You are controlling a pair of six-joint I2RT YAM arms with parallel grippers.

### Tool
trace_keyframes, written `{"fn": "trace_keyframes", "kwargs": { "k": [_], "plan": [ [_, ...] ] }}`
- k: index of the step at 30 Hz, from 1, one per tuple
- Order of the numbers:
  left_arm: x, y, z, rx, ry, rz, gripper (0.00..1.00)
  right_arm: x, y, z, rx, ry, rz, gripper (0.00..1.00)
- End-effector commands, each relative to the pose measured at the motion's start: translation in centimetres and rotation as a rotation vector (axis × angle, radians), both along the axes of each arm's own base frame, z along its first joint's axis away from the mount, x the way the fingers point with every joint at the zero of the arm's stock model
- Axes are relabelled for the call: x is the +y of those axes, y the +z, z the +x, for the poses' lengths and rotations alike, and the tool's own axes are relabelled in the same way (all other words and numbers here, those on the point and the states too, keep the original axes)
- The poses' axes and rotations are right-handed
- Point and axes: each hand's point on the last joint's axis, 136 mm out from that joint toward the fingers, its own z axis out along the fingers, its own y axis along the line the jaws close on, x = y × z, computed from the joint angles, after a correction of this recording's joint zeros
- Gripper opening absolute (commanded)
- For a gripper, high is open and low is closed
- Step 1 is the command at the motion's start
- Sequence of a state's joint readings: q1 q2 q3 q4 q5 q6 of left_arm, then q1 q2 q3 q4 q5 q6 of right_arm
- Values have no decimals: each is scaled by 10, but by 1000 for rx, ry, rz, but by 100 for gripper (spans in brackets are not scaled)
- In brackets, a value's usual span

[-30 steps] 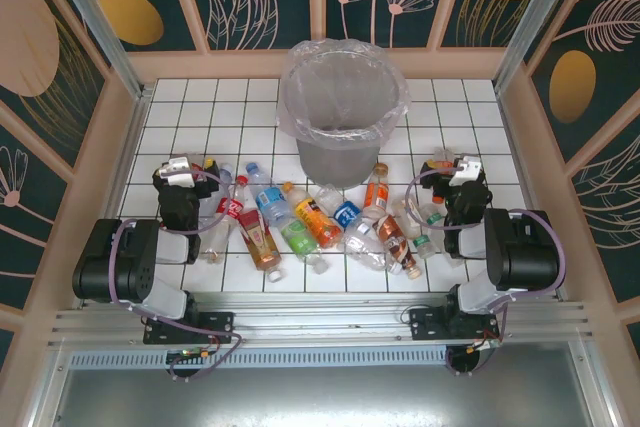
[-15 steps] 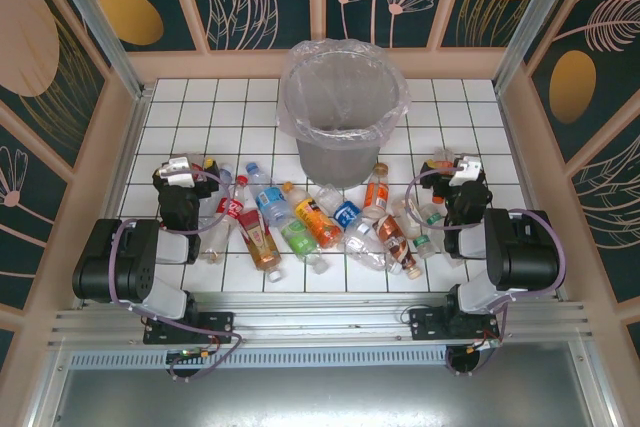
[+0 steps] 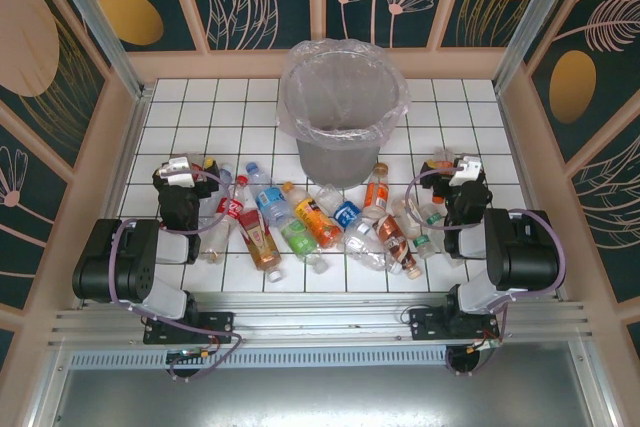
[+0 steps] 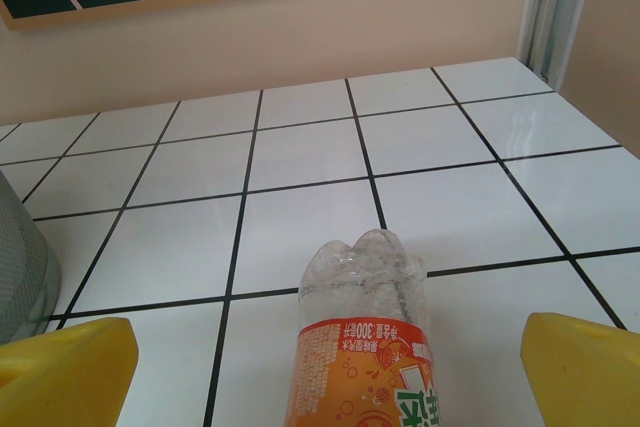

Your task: Put the plastic bottles in the bin

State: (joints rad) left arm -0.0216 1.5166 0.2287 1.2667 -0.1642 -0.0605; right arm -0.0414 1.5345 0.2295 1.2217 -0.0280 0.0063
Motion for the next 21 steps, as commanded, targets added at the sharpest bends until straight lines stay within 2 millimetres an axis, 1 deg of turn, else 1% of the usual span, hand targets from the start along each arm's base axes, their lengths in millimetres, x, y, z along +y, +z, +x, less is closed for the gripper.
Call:
{"fn": "trace_keyframes", "kwargs": {
  "k": [1, 18, 21],
  "plan": [
    [0, 3, 2, -14, -5, -13, 99, 3, 6, 3, -21, 9, 10, 99],
    [0, 4, 2, -15, -5, -13, 99, 2, 6, 4, -21, 9, 10, 99],
    [-5, 6, 2, -18, -37, -4, 98, 0, 6, 2, -23, -8, 8, 99]
  ]
}}
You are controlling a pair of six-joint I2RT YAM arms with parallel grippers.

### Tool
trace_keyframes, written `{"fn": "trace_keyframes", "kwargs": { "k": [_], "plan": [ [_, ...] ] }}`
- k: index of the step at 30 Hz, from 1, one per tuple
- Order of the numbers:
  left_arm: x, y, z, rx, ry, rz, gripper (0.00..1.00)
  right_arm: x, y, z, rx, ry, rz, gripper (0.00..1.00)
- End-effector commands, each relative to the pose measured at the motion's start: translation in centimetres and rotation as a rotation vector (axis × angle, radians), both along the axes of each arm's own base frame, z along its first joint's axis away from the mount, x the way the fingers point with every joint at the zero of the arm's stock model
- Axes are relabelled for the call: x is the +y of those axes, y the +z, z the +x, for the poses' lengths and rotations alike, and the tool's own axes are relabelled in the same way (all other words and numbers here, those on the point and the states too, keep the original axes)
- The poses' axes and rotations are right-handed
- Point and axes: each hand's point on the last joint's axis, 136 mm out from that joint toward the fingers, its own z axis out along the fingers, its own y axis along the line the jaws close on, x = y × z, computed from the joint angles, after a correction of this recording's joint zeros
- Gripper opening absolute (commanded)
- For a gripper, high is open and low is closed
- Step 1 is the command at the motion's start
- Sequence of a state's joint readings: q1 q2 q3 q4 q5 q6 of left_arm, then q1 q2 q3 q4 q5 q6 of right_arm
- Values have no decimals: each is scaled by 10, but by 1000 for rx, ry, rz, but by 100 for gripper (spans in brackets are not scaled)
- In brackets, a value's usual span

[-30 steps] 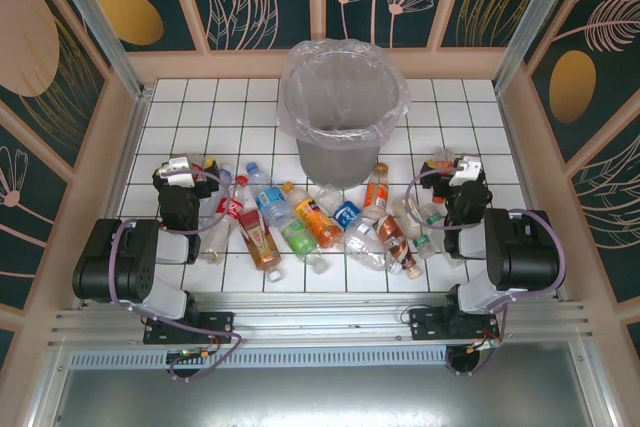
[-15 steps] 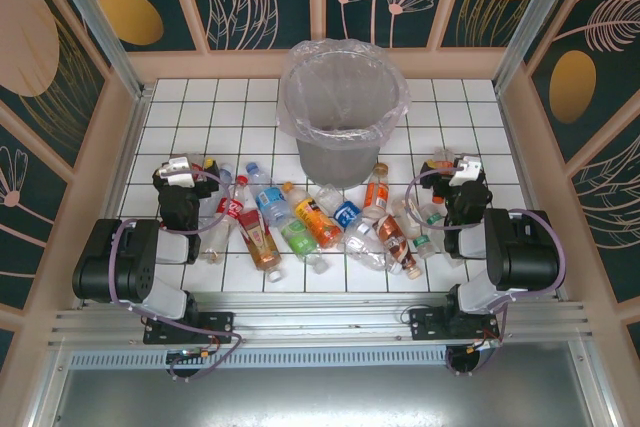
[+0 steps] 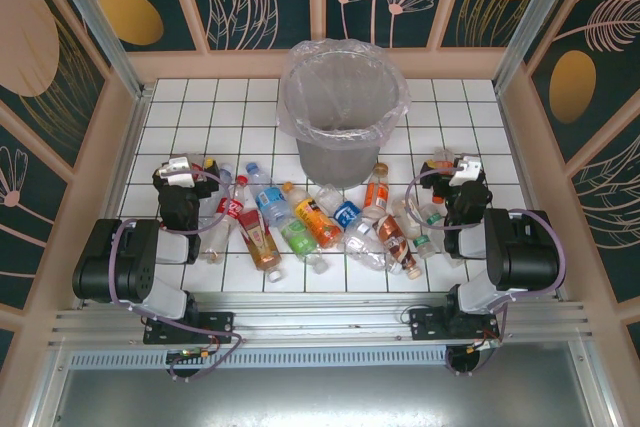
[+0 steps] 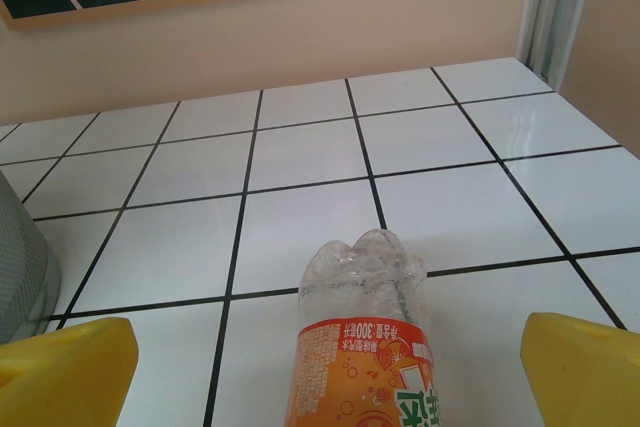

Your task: Put the plastic bottles in the bin

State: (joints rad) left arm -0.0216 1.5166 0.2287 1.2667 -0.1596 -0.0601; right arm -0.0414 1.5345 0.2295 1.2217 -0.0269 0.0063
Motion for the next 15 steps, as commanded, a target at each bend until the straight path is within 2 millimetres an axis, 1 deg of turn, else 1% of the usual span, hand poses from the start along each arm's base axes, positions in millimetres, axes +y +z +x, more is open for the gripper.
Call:
{"fn": "trace_keyframes", "kwargs": {
  "k": [1, 6, 8, 12, 15],
  "plan": [
    [-6, 7, 1, -17, -42, -2, 98, -2, 9, 2, -26, -20, 15, 99],
    [-5, 24, -2, -19, -38, -1, 98, 2, 22, -2, -34, -15, 0, 99],
    [-4, 29, -1, 9, -29, -26, 98, 1, 31, -5, -38, -36, 1, 99],
    [-5, 43, 0, 35, -20, -114, 99, -1, 51, -9, -38, -65, 23, 99],
    [-14, 56, 0, 44, -46, -207, 99, 0, 63, -16, -19, -81, 55, 99]
  ]
}}
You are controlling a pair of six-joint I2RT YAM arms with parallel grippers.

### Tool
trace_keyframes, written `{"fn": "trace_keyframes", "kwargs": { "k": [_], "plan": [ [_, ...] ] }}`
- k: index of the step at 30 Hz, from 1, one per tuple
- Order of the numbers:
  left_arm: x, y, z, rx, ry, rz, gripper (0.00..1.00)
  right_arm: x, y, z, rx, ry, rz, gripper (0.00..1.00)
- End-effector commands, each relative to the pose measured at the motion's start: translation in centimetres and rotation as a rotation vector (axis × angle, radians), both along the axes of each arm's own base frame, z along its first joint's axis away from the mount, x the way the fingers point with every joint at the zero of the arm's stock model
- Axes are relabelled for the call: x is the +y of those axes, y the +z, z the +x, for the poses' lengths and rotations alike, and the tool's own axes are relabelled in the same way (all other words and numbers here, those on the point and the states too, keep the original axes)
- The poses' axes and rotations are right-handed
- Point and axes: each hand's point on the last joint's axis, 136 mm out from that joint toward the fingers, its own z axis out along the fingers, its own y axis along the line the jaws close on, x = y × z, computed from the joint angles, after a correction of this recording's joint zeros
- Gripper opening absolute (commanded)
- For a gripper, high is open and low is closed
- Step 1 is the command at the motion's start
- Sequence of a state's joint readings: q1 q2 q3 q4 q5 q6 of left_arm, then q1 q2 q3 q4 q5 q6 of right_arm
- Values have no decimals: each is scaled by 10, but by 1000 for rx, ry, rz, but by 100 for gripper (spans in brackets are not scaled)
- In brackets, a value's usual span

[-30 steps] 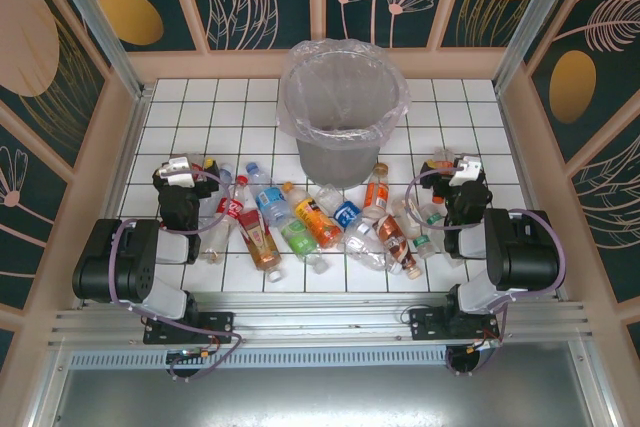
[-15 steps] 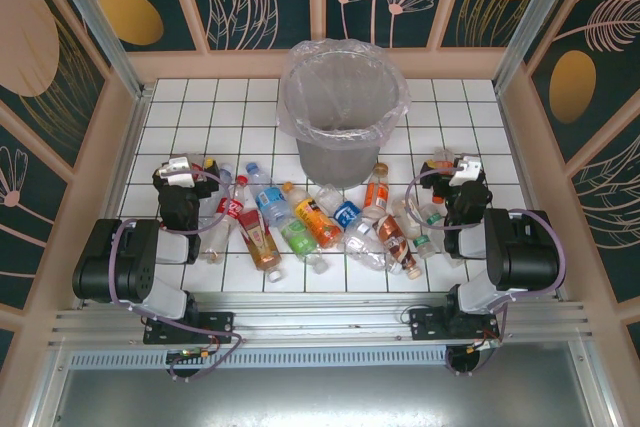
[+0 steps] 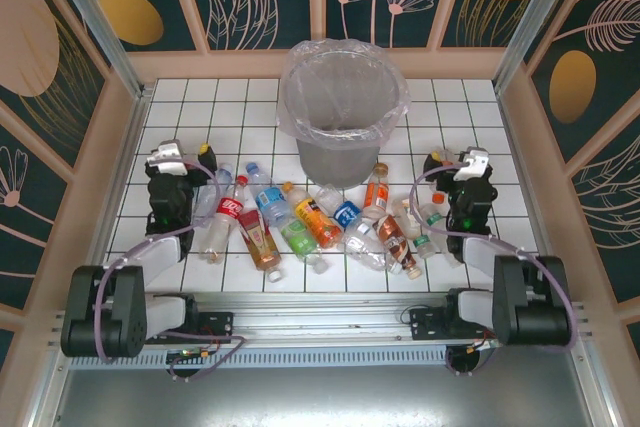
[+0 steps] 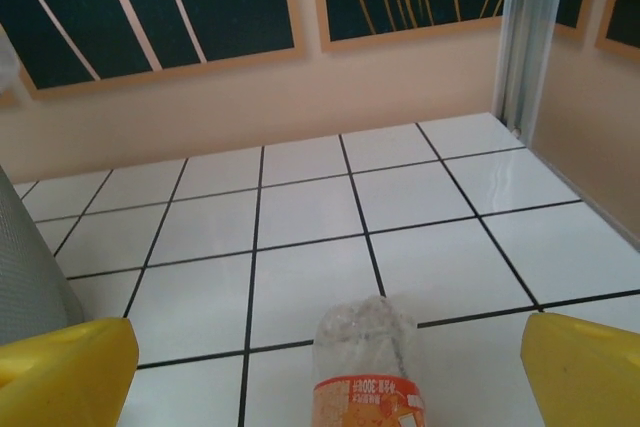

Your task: Put the plastic bottles in the bin

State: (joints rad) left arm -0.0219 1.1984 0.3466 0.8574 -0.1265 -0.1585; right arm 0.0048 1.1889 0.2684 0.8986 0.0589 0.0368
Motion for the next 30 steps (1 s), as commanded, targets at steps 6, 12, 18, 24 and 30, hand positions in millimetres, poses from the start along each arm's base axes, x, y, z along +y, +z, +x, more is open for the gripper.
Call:
{"fn": "trace_keyframes", "kwargs": {
  "k": [6, 12, 18, 24, 30],
  "plan": [
    [-43, 8, -1, 167, -148, -255, 99, 12, 15, -19, 116, -3, 178, 99],
    [-91, 43, -11, 192, -335, -332, 99, 22, 8, -33, 237, -55, 274, 99],
    [-130, 73, -37, 193, -583, -405, 98, 40, 14, -51, 269, -12, 278, 99],
    [-160, 86, -62, 252, -780, -458, 98, 56, 8, -70, 319, 49, 338, 99],
    [-168, 103, -91, 276, -856, -495, 98, 81, -8, -88, 423, 151, 336, 88]
  ]
}}
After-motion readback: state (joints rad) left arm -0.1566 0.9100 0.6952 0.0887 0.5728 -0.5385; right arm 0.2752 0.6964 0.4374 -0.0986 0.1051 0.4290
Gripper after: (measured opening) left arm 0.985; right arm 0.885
